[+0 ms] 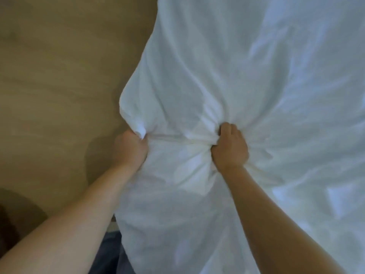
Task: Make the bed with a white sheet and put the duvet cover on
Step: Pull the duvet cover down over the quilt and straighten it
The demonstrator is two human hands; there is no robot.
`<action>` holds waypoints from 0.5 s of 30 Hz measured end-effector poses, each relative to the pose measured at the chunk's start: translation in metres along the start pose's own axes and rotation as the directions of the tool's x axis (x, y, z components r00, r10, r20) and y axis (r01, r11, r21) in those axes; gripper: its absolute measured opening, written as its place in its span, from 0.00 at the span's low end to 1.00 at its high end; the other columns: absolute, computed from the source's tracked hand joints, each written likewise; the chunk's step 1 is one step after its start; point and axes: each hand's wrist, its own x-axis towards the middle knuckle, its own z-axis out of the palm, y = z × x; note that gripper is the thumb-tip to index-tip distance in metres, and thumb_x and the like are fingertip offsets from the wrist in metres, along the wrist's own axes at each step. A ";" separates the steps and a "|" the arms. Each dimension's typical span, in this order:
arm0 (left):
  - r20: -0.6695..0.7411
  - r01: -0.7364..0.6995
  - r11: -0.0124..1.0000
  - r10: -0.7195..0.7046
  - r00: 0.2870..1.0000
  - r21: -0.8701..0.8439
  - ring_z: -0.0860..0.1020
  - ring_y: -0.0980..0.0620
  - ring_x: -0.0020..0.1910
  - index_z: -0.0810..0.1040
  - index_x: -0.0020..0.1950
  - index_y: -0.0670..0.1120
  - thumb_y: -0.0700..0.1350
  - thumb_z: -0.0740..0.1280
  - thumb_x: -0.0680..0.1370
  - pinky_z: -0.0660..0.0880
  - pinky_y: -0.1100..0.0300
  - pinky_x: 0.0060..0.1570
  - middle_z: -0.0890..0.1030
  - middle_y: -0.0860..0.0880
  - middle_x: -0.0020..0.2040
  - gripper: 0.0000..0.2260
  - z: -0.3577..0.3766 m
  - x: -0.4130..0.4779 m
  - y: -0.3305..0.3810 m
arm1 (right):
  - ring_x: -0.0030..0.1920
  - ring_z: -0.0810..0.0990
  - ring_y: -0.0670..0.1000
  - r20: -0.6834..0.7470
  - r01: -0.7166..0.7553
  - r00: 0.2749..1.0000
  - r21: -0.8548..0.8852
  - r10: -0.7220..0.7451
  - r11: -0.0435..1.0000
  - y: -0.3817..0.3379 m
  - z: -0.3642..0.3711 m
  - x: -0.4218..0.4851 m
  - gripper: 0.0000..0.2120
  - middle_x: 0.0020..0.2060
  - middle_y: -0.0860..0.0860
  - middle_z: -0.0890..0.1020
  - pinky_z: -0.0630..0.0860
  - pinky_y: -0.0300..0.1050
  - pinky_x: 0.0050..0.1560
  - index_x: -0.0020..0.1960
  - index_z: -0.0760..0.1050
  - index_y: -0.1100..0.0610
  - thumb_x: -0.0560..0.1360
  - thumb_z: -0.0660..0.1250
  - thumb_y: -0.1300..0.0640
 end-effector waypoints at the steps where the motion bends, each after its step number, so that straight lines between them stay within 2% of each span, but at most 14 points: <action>1: 0.060 -0.012 0.996 0.007 0.998 0.090 0.79 0.39 0.48 0.79 0.48 0.40 0.49 0.64 0.77 0.66 0.57 0.39 0.81 0.40 0.46 0.12 0.003 0.003 0.000 | 0.49 0.73 0.61 -0.038 -0.007 0.999 0.034 0.009 0.999 0.003 0.000 0.001 0.14 0.49 0.59 0.75 0.66 0.50 0.43 0.51 0.70 0.61 0.66 0.63 0.65; 2: 0.135 -0.009 0.993 -0.007 0.991 0.118 0.79 0.40 0.48 0.79 0.50 0.41 0.48 0.65 0.76 0.67 0.57 0.40 0.81 0.41 0.47 0.11 0.006 0.004 0.004 | 0.49 0.73 0.61 -0.070 0.004 0.998 0.066 0.001 0.998 0.008 -0.001 0.001 0.13 0.48 0.60 0.75 0.66 0.50 0.44 0.50 0.70 0.62 0.65 0.64 0.65; 3: 0.215 0.056 0.996 -0.068 0.974 0.063 0.79 0.41 0.48 0.78 0.51 0.42 0.47 0.67 0.75 0.69 0.57 0.41 0.81 0.42 0.48 0.11 0.008 0.009 0.008 | 0.48 0.73 0.61 -0.087 0.024 0.996 0.093 -0.016 0.995 0.013 -0.004 0.001 0.13 0.47 0.59 0.75 0.65 0.50 0.44 0.48 0.70 0.62 0.64 0.65 0.65; 4: 0.328 0.207 0.975 -0.170 0.929 -0.082 0.80 0.42 0.48 0.79 0.52 0.42 0.47 0.69 0.73 0.71 0.56 0.42 0.82 0.42 0.47 0.12 0.006 0.015 0.011 | 0.47 0.72 0.60 -0.086 0.040 0.996 0.118 -0.030 0.992 0.016 -0.007 0.000 0.13 0.45 0.58 0.75 0.63 0.48 0.45 0.47 0.70 0.62 0.63 0.65 0.65; 5: 0.508 0.441 0.849 -0.254 0.823 -0.291 0.80 0.42 0.47 0.79 0.51 0.42 0.49 0.69 0.72 0.73 0.56 0.45 0.83 0.42 0.46 0.13 -0.003 0.024 0.016 | 0.47 0.72 0.59 -0.065 0.052 0.997 0.157 -0.042 0.986 0.016 -0.011 0.002 0.13 0.44 0.57 0.73 0.62 0.46 0.45 0.47 0.70 0.61 0.62 0.66 0.65; 6: 0.686 0.634 0.631 -0.213 0.696 -0.447 0.81 0.43 0.46 0.81 0.49 0.41 0.52 0.68 0.72 0.74 0.54 0.48 0.84 0.41 0.45 0.15 -0.012 0.032 0.019 | 0.47 0.71 0.58 -0.040 0.055 0.998 0.216 -0.048 0.975 0.015 -0.016 0.002 0.14 0.43 0.55 0.71 0.62 0.45 0.46 0.47 0.69 0.61 0.62 0.65 0.63; 7: 0.734 0.726 0.399 -0.165 0.658 -0.561 0.81 0.43 0.47 0.81 0.48 0.39 0.55 0.65 0.73 0.74 0.53 0.50 0.84 0.40 0.45 0.19 -0.019 0.041 0.017 | 0.47 0.70 0.57 -0.011 0.050 0.999 0.300 -0.049 0.953 0.013 -0.020 0.004 0.15 0.44 0.53 0.70 0.63 0.45 0.47 0.48 0.69 0.61 0.62 0.64 0.60; 8: 0.730 0.743 0.240 -0.157 0.665 -0.625 0.81 0.43 0.47 0.81 0.47 0.37 0.58 0.62 0.74 0.74 0.52 0.50 0.84 0.39 0.45 0.23 -0.021 0.051 0.013 | 0.48 0.69 0.55 0.001 0.040 0.999 0.405 -0.044 0.914 0.009 -0.026 0.005 0.17 0.45 0.51 0.69 0.64 0.45 0.49 0.50 0.70 0.61 0.62 0.62 0.57; 9: 0.701 0.726 0.174 -0.191 0.687 -0.665 0.80 0.43 0.47 0.79 0.46 0.36 0.58 0.59 0.77 0.73 0.53 0.47 0.83 0.40 0.44 0.25 -0.023 0.061 0.013 | 0.50 0.69 0.53 -0.018 0.034 0.999 0.509 -0.029 0.860 0.005 -0.032 0.006 0.21 0.46 0.51 0.68 0.64 0.44 0.52 0.53 0.70 0.61 0.62 0.60 0.54; 10: 0.644 0.694 0.264 -0.259 0.720 -0.670 0.78 0.45 0.45 0.77 0.46 0.37 0.56 0.56 0.79 0.72 0.55 0.44 0.81 0.42 0.42 0.22 -0.024 0.069 0.013 | 0.53 0.68 0.52 -0.073 0.043 0.997 0.569 -0.001 0.821 0.002 -0.037 0.008 0.24 0.49 0.51 0.69 0.63 0.43 0.54 0.56 0.70 0.61 0.63 0.60 0.51; 11: 0.574 0.653 0.422 -0.315 0.756 -0.629 0.77 0.46 0.45 0.76 0.47 0.40 0.53 0.54 0.82 0.71 0.57 0.42 0.78 0.44 0.41 0.19 -0.023 0.072 0.018 | 0.57 0.67 0.53 -0.134 0.050 0.991 0.562 0.030 0.826 0.000 -0.040 0.011 0.28 0.54 0.53 0.69 0.63 0.43 0.58 0.61 0.69 0.60 0.66 0.61 0.47; 12: 0.527 0.602 0.557 -0.312 0.790 -0.572 0.76 0.47 0.45 0.75 0.49 0.43 0.51 0.53 0.82 0.71 0.59 0.41 0.77 0.45 0.42 0.16 -0.022 0.073 0.024 | 0.63 0.64 0.54 -0.175 0.041 0.983 0.501 0.054 0.864 -0.002 -0.043 0.016 0.32 0.61 0.56 0.68 0.60 0.46 0.63 0.67 0.65 0.59 0.68 0.64 0.45; 13: 0.538 0.572 0.628 -0.274 0.797 -0.528 0.77 0.47 0.47 0.75 0.53 0.44 0.52 0.53 0.83 0.71 0.60 0.39 0.78 0.45 0.45 0.15 -0.020 0.075 0.031 | 0.68 0.60 0.56 -0.185 0.014 0.980 0.411 0.068 0.912 -0.004 -0.044 0.022 0.36 0.67 0.58 0.64 0.56 0.50 0.68 0.73 0.60 0.57 0.70 0.67 0.44; 15: 0.628 0.545 0.711 -0.186 0.756 -0.446 0.80 0.47 0.49 0.76 0.59 0.46 0.58 0.54 0.81 0.72 0.62 0.35 0.82 0.45 0.51 0.20 -0.020 0.077 0.042 | 0.74 0.51 0.58 -0.184 -0.030 0.981 0.206 0.069 0.978 -0.005 -0.040 0.031 0.41 0.74 0.59 0.55 0.45 0.52 0.71 0.77 0.51 0.55 0.72 0.66 0.41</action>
